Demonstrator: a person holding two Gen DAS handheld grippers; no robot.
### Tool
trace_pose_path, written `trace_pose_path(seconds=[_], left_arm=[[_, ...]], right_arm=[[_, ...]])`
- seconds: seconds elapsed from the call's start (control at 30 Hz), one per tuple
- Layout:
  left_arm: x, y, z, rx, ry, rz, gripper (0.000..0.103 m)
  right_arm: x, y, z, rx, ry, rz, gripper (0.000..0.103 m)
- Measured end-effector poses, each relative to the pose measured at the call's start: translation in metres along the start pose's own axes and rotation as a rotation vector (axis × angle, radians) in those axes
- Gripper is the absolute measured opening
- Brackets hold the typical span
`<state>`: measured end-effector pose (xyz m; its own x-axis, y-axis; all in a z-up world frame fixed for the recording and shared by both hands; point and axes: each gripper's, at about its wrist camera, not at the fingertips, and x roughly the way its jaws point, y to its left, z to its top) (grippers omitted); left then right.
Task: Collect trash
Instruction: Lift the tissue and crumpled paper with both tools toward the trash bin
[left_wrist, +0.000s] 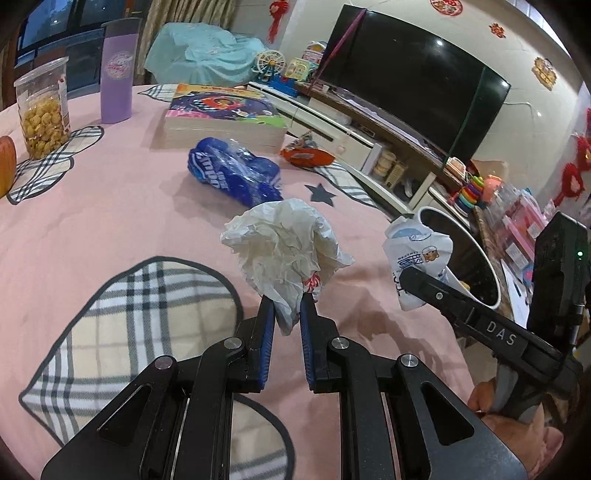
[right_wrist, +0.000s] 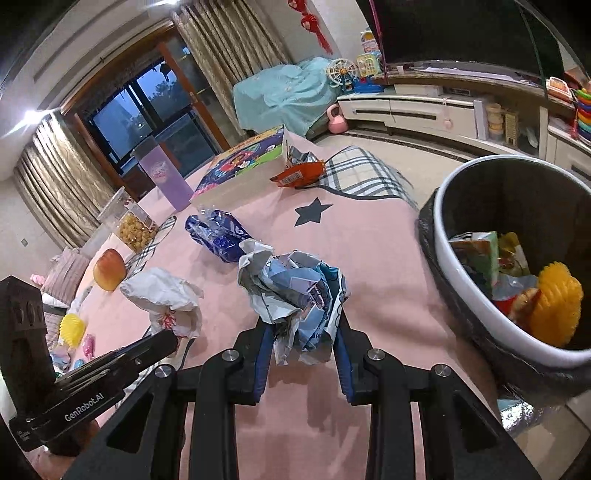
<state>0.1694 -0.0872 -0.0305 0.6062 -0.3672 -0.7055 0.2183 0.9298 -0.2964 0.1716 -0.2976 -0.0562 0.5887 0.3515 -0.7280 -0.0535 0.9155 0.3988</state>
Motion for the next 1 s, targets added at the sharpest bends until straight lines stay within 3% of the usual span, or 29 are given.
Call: trace_pose_path(seconds=[1.0], left_arm=[[0.005, -0.094, -0.004, 0.175, 0.027, -0.097, 0.013]], right_arm=[[-0.08, -0.061, -0.011, 0.098, -0.117, -0.071, 0.031]])
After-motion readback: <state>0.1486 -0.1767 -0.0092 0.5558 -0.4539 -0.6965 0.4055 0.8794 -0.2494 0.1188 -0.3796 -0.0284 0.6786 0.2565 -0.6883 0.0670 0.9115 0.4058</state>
